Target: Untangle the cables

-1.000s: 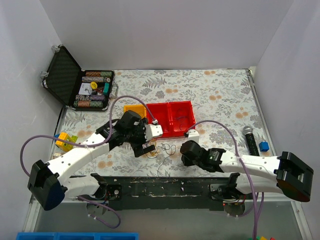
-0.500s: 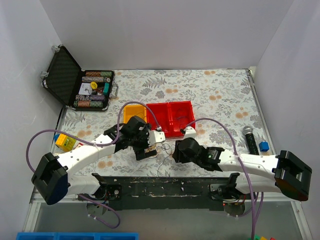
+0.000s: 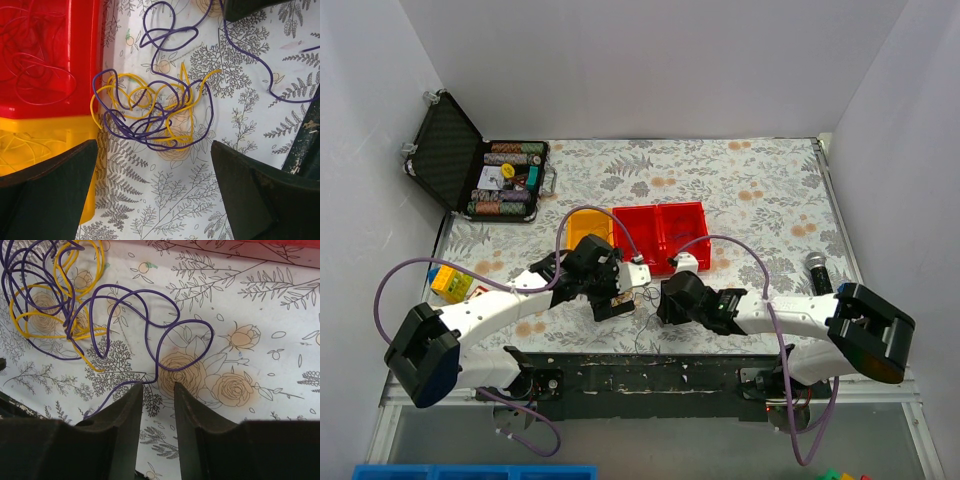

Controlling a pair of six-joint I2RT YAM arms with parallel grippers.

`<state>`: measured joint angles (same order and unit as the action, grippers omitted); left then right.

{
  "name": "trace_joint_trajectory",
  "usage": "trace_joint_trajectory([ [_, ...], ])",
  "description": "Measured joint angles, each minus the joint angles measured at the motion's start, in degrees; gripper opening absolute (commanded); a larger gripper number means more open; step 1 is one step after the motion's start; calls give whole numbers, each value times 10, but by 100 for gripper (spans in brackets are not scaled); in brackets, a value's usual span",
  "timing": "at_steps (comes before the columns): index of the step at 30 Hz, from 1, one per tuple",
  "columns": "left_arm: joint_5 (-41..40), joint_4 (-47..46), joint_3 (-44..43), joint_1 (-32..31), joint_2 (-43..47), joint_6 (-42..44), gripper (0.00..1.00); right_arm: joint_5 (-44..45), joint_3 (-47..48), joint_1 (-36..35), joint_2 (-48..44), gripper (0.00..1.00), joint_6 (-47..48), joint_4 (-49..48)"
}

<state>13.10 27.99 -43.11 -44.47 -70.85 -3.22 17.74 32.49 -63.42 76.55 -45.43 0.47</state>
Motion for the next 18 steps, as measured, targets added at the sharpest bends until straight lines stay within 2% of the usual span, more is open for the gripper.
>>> trace_joint_trajectory([
  [1,0,-2,3,0,0,0,98,-1,0,0,5,31,1,-5],
  [5,0,-9,11,0,2,6,98,-7,0,1,21,3,4,-23],
  [9,0,-29,11,0,0,11,98,-12,-2,1,16,1,2,-24],
  [13,4,-40,-14,0,-26,11,98,-16,-27,1,-27,1,-3,-26],
  [18,18,-54,-27,0,-59,35,94,-23,-68,1,-68,1,-15,-20],
])
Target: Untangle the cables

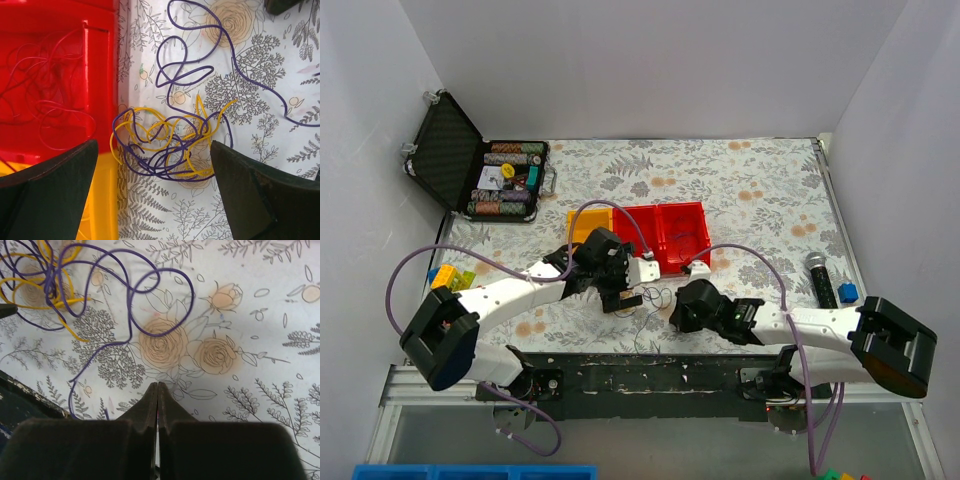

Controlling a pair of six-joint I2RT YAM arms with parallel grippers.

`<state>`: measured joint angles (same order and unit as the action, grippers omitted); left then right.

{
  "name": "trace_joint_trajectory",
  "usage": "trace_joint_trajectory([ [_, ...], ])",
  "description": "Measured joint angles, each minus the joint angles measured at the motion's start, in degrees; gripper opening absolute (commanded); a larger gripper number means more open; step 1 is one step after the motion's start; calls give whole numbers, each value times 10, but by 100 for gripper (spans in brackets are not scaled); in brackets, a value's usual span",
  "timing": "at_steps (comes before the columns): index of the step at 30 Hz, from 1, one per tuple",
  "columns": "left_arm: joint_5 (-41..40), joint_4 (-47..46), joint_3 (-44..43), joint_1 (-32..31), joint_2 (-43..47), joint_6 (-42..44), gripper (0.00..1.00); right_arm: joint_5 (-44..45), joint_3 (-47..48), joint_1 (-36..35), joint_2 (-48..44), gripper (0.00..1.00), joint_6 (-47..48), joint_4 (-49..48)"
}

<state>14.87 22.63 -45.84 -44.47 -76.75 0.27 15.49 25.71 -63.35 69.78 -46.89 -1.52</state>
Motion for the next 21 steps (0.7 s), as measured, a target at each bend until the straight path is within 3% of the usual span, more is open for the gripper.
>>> trace_joint_trajectory([
  [4,8,0,0,0,-27,30,82,-5,-21,0,-18,1,-7,10],
  [7,9,-5,-2,0,-45,45,80,-5,-23,0,-28,3,-10,17],
  [10,9,-7,-7,0,-60,55,76,-5,-23,0,-35,27,-11,17],
  [12,10,-8,-9,0,-62,59,66,-4,-23,0,-38,39,-12,17],
  [16,13,-9,-10,0,-62,63,49,4,-22,0,-42,48,-8,13],
  [21,21,-9,-10,0,-62,63,46,5,-9,12,-23,49,-7,-11],
])
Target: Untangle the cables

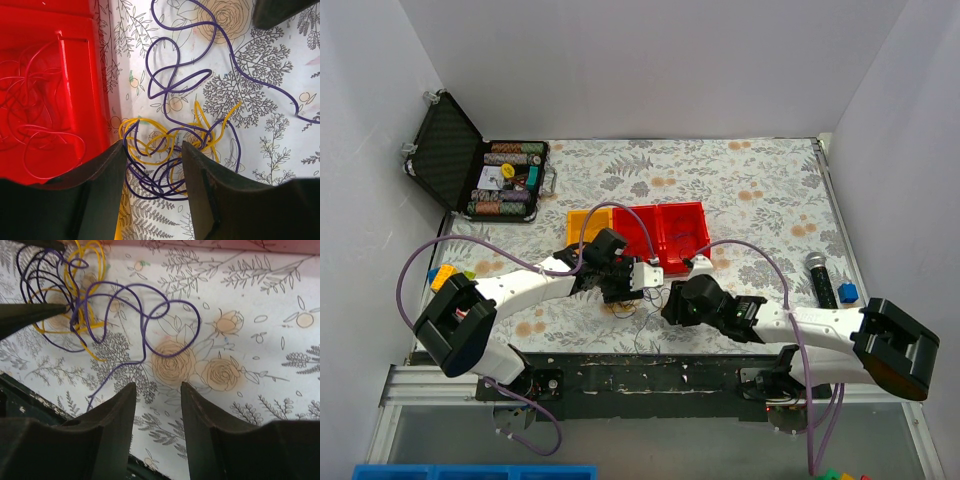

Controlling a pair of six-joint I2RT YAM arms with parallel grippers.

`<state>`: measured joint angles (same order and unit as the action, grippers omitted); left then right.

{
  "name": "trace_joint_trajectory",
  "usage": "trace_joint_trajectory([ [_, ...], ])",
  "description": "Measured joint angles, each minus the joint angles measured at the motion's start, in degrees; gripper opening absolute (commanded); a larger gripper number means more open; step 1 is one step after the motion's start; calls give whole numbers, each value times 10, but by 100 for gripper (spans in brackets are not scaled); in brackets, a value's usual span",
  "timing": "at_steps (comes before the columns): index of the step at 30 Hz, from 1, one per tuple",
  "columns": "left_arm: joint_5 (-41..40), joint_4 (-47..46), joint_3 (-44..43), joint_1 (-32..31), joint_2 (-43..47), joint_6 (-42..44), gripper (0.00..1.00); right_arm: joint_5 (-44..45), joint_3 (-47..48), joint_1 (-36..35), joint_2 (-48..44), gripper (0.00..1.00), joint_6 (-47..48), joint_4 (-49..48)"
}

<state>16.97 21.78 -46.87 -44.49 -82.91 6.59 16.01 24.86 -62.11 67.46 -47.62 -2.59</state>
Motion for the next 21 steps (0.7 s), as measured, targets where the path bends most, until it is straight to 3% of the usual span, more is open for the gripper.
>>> trace_joint_trajectory([
  [6,3,0,0,0,0,-1,47,-9,19,17,38,49,0,-45],
  [11,5,0,0,0,0,-5,54,-13,35,26,70,45,5,-63],
  [15,5,0,0,0,0,-6,61,-17,43,34,101,33,14,-74],
  [21,2,-6,7,0,0,-7,59,-31,44,40,129,1,22,-90],
])
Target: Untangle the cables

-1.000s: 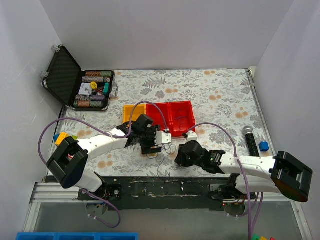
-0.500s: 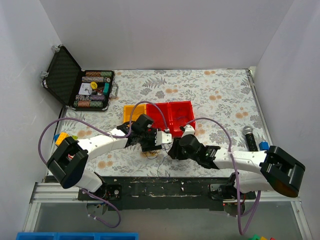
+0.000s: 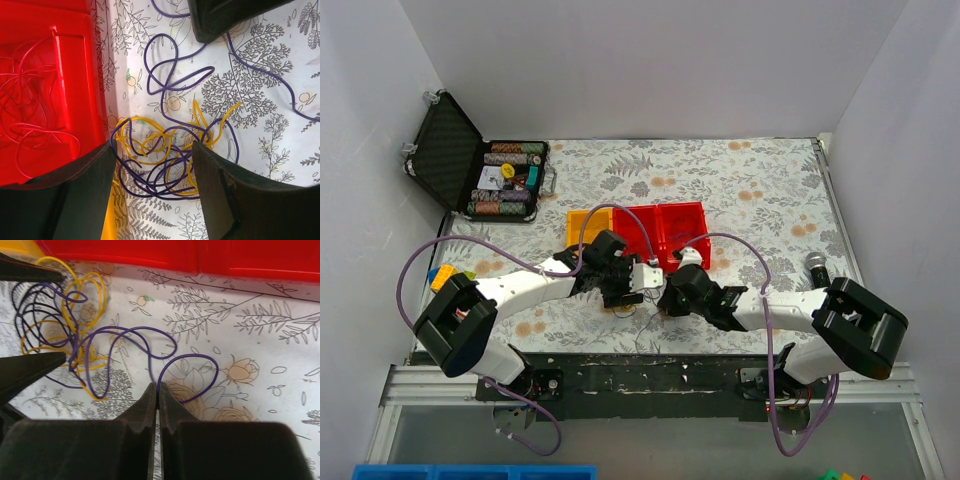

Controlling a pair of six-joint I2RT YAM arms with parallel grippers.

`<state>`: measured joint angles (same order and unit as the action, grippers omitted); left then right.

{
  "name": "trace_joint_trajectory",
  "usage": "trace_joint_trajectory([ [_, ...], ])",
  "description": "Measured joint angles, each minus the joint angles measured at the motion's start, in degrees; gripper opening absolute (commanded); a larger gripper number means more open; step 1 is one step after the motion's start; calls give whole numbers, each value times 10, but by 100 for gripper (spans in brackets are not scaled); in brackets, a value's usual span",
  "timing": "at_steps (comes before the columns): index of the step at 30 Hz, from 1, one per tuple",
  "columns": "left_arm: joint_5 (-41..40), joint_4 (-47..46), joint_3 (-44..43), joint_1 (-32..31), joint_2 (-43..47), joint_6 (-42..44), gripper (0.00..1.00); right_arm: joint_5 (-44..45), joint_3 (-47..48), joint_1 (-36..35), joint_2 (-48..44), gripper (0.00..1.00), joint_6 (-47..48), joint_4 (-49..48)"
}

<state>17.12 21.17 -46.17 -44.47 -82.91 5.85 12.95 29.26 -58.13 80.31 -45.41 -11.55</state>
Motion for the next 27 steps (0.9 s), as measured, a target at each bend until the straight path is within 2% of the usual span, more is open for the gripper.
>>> trace_joint_trajectory([
  [2,-1,-4,3,0,0,0,56,-4,0,0,0,1,2,-7],
  [4,-2,-6,8,0,0,2,47,-8,0,0,0,1,2,-12],
  [9,-3,-9,12,0,0,9,0,-11,-7,0,-23,1,2,-14],
  [17,-3,45,8,0,36,9,0,6,-37,0,-160,1,4,43],
  [27,9,202,-93,0,210,2,0,70,-35,0,-266,1,13,163],
])
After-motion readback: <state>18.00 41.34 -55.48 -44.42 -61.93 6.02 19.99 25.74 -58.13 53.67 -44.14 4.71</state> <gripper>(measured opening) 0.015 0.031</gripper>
